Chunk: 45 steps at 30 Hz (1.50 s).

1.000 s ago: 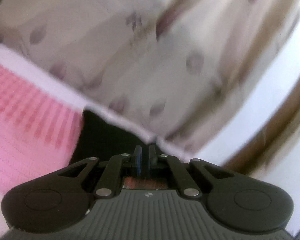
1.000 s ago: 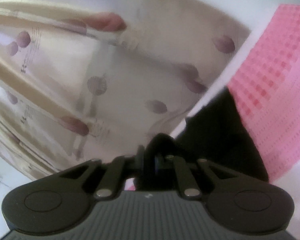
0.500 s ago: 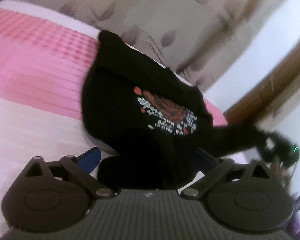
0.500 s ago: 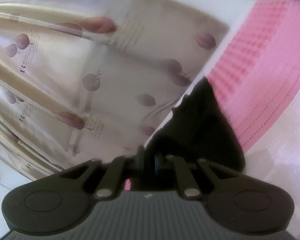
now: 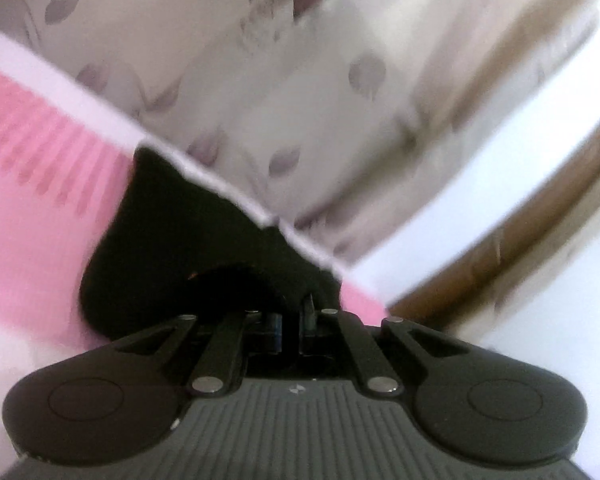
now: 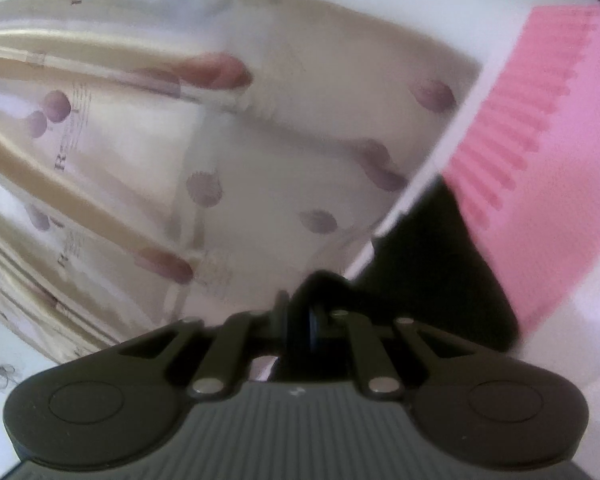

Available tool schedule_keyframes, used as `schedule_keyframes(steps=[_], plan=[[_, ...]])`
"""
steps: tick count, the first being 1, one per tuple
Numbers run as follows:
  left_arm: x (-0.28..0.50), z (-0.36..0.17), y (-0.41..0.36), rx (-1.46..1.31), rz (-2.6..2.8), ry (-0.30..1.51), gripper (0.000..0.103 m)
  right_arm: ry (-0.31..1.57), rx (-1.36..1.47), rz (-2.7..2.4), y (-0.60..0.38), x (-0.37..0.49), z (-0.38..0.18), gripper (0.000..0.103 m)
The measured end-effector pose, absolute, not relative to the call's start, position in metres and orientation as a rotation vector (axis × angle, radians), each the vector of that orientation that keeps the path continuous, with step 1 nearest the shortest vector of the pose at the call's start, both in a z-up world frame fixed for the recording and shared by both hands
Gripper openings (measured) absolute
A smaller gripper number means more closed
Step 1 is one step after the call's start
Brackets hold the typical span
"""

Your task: Fold small clothes

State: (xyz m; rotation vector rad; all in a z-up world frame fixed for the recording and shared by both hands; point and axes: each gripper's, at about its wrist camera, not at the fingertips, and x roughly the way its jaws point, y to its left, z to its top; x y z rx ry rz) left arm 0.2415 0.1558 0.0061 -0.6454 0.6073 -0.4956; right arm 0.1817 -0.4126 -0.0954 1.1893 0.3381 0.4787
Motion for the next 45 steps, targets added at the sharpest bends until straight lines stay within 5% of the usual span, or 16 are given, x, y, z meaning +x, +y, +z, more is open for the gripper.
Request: schedule_keyframes(steps=[6,13,14,16,18,19,20,21,23,25,28,32,35,40,45], plan=[[0.326,0.014,0.163,-0.747,-0.366,0.542,0.005,0.367,1.197,0.420,-0.423,0.271,-0.091,0.010],[0.433,-0.040,0.165,-0.799,-0.216,0.612,0.007,0.470,1.247,0.309,-0.424,0.384,-0.136,0.011],[0.443,-0.047,0.166,-0.799,-0.204,0.613,0.011,0.485,1.283,0.271,-0.424,0.394,-0.148,0.013],[0.455,-0.059,0.168,-0.792,-0.188,0.619,0.058,0.497,1.351,0.250,-0.427,0.410,-0.174,0.013],[0.454,-0.065,0.176,-0.826,-0.170,0.572,0.091,0.491,1.415,0.251,-0.430,0.413,-0.193,0.020],[0.450,-0.065,0.181,-0.846,-0.161,0.521,0.100,0.452,1.456,0.283,-0.431,0.410,-0.200,0.024],[0.446,-0.063,0.186,-0.857,-0.152,0.479,0.102,0.398,1.482,0.309,-0.434,0.404,-0.204,0.039],[0.442,-0.060,0.190,-0.858,-0.147,0.440,0.102,0.332,1.503,0.324,-0.437,0.396,-0.207,0.065],[0.438,-0.054,0.196,-0.826,-0.144,0.420,0.102,0.235,1.547,0.323,-0.446,0.376,-0.210,0.085],[0.429,-0.045,0.197,-0.788,-0.145,0.413,0.102,0.225,1.505,0.389,-0.448,0.362,-0.202,0.085],[0.409,-0.038,0.186,-0.688,-0.220,0.437,0.102,0.342,1.031,0.509,-0.406,0.347,-0.142,0.084],[0.380,-0.044,0.158,-0.571,-0.350,0.507,0.102,0.525,0.468,0.620,-0.297,0.351,-0.099,0.050],[0.371,-0.065,0.146,-0.568,-0.368,0.524,0.102,0.620,0.326,0.655,-0.239,0.377,-0.100,0.033],[0.372,-0.096,0.144,-0.584,-0.330,0.543,0.101,0.730,0.127,0.608,-0.179,0.423,-0.105,0.021],[0.364,-0.107,0.137,-0.504,-0.328,0.492,0.102,0.547,0.241,0.401,-0.204,0.476,-0.067,0.021]])
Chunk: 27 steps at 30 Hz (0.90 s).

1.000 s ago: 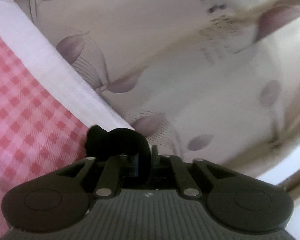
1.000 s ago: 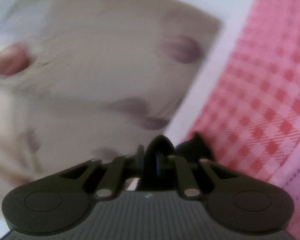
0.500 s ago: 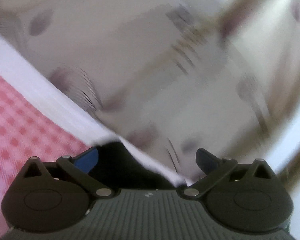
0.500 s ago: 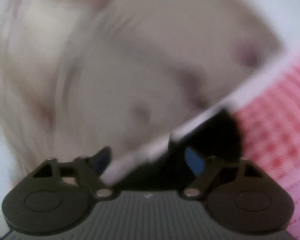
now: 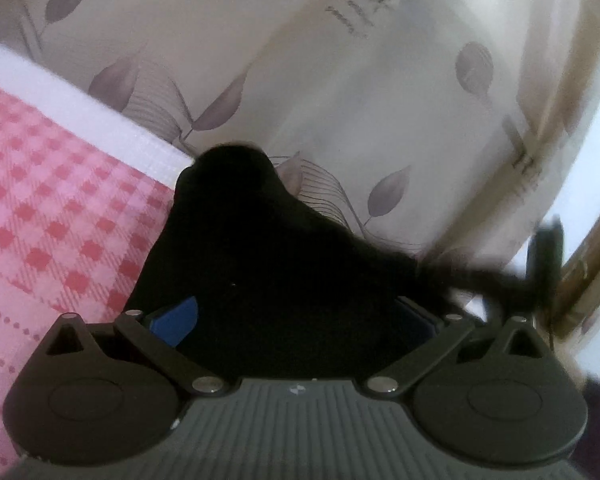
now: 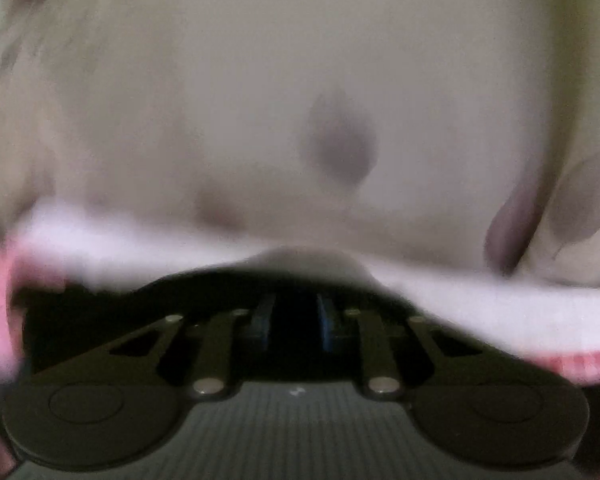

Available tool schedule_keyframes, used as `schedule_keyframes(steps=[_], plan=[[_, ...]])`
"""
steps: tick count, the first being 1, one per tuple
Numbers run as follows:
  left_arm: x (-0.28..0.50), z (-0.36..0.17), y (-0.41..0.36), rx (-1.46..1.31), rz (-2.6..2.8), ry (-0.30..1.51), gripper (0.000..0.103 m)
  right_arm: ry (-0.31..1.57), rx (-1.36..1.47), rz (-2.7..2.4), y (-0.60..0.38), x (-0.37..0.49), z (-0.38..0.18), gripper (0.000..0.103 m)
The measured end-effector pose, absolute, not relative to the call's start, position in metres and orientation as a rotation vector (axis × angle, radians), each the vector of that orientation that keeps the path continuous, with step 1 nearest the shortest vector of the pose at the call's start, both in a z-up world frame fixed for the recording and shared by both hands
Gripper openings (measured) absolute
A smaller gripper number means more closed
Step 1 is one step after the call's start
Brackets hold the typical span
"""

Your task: Fold small clothes

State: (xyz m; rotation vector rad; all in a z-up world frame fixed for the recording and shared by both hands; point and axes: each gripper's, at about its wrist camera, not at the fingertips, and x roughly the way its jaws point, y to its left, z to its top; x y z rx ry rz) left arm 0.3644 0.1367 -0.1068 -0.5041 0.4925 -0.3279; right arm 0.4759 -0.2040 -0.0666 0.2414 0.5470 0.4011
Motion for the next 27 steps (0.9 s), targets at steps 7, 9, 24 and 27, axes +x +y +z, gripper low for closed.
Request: schedule_keyframes(steps=[7,9,24,27], plan=[[0.372,-0.093,0.129,-0.448,-0.385,0.510,0.102,0.321,0.583,0.378,-0.290,0.392,-0.087,0.022],[0.386,-0.087,0.123,-0.428,-0.372,0.531,0.102,0.360,0.526,0.372,-0.298,0.370,-0.101,0.023],[0.419,-0.089,0.219,-0.707,-0.013,0.539,0.102,0.456,0.879,0.185,-0.415,0.313,-0.158,0.059],[0.397,-0.094,0.223,-0.636,-0.054,0.608,0.102,0.470,0.778,0.174,-0.408,0.296,-0.166,0.077]])
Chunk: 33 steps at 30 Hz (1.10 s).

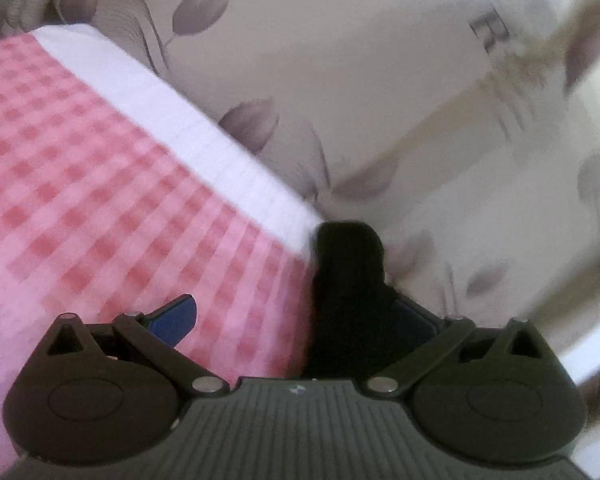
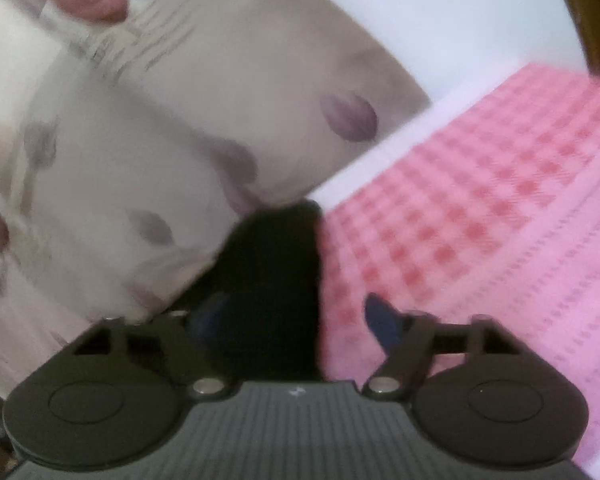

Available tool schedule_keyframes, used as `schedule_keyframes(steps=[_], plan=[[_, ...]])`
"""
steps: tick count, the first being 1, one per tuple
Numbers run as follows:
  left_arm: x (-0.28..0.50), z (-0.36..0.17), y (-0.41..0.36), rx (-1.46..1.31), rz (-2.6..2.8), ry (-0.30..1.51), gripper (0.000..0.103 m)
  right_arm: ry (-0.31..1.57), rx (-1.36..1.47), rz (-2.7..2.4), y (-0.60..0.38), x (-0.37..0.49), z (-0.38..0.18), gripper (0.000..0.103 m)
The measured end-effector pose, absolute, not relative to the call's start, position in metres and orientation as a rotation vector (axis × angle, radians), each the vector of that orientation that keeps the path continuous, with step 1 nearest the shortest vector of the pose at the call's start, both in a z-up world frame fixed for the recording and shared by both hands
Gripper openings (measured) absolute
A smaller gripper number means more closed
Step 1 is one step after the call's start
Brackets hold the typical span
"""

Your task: Fold small clothes

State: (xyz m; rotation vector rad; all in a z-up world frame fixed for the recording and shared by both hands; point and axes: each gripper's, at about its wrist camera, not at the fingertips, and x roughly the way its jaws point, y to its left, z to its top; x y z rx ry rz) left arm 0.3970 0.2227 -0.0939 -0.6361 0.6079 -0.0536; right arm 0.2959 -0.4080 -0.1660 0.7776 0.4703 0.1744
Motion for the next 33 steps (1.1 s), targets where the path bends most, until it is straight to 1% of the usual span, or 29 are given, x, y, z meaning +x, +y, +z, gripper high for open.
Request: schedule_keyframes(steps=[3,7,11,14,18,19,20,21,22,23,24,25,26,27,29,33], plan=[[0.386,-0.099,0.221,-0.574,-0.102,0.654,0.103,0.501,0.730,0.173,-0.402,0.292,-0.173,0.077],[0.390,-0.100,0.212,-0.520,-0.194,0.708,0.103,0.536,0.702,0.191,-0.396,0.309,-0.175,0.077],[0.408,-0.105,0.200,-0.490,-0.300,0.749,0.103,0.562,0.643,0.239,-0.381,0.325,-0.175,0.078],[0.427,-0.106,0.186,-0.427,-0.371,0.765,0.100,0.572,0.597,0.298,-0.368,0.332,-0.173,0.080],[0.445,-0.112,0.171,-0.380,-0.422,0.751,0.100,0.577,0.530,0.342,-0.354,0.343,-0.171,0.080],[0.446,-0.113,0.167,-0.366,-0.420,0.743,0.095,0.574,0.532,0.349,-0.352,0.344,-0.171,0.080],[0.448,-0.113,0.163,-0.346,-0.419,0.739,0.087,0.575,0.520,0.350,-0.350,0.346,-0.170,0.080],[0.448,-0.114,0.159,-0.334,-0.411,0.741,0.058,0.579,0.497,0.354,-0.346,0.347,-0.169,0.080],[0.449,-0.117,0.158,-0.339,-0.393,0.751,0.045,0.583,0.468,0.350,-0.342,0.347,-0.167,0.080],[0.447,-0.119,0.162,-0.386,-0.381,0.761,0.036,0.588,0.430,0.341,-0.337,0.346,-0.166,0.079],[0.445,-0.122,0.164,-0.427,-0.374,0.760,0.032,0.590,0.399,0.337,-0.332,0.345,-0.164,0.075],[0.443,-0.123,0.165,-0.447,-0.361,0.762,0.031,0.590,0.387,0.341,-0.328,0.343,-0.164,0.068],[0.440,-0.124,0.163,-0.444,-0.344,0.754,0.031,0.592,0.398,0.351,-0.328,0.343,-0.165,0.059],[0.436,-0.123,0.160,-0.425,-0.330,0.746,0.031,0.598,0.429,0.364,-0.329,0.342,-0.166,0.053],[0.435,-0.120,0.152,-0.395,-0.304,0.740,0.030,0.600,0.465,0.364,-0.332,0.341,-0.168,0.049],[0.437,-0.115,0.148,-0.359,-0.279,0.754,0.030,0.590,0.455,0.345,-0.330,0.339,-0.168,0.048]])
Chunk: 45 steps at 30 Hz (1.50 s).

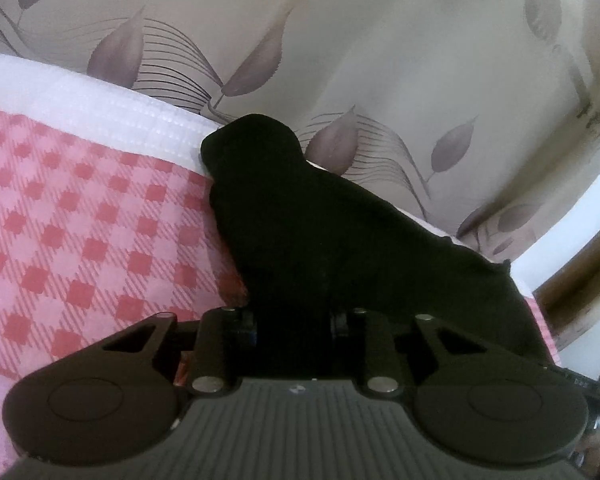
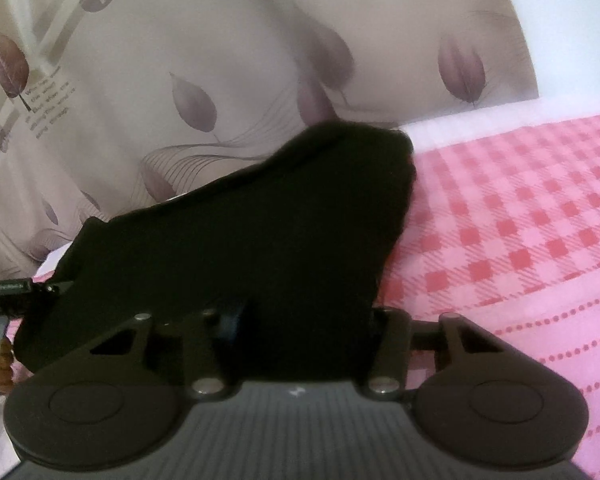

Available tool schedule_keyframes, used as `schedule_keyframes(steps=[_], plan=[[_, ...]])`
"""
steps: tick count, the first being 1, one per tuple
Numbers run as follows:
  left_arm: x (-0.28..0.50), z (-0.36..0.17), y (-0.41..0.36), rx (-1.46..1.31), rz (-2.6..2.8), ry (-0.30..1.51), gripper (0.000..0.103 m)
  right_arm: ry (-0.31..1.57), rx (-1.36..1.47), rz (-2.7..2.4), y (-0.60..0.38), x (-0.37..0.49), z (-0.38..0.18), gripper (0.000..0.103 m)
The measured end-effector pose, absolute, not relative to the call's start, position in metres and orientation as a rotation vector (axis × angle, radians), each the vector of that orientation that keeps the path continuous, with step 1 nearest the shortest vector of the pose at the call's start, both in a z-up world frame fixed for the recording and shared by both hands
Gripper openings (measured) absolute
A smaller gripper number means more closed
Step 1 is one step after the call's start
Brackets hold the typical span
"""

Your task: Fold small clothes

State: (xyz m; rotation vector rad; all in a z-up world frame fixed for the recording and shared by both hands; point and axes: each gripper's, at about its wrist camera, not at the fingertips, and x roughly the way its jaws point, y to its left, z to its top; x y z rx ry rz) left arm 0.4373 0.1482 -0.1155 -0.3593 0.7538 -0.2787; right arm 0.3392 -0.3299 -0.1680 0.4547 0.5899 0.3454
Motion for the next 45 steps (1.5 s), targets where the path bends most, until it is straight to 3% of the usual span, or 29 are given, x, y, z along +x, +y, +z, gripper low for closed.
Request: schedule_keyframes(steps=[16,33,37,40,45], plan=[[0.432,-0.114,0.121,-0.125,-0.194,0.704,0.041,0.572,0.434,0.333,-0.326,0.339,-0.167,0.049],[0.429,-0.116,0.113,-0.064,-0.183,0.676,0.045,0.567,0.371,0.319,-0.316,0.337,-0.164,0.050],[0.429,-0.115,0.113,-0.062,-0.193,0.675,0.041,0.572,0.382,0.335,-0.317,0.336,-0.164,0.042],[0.427,-0.114,0.110,-0.056,-0.197,0.671,0.028,0.594,0.423,0.351,-0.320,0.337,-0.163,0.033],[0.431,-0.113,0.131,-0.234,-0.230,0.724,0.022,0.624,0.629,0.372,-0.335,0.329,-0.168,0.026]])
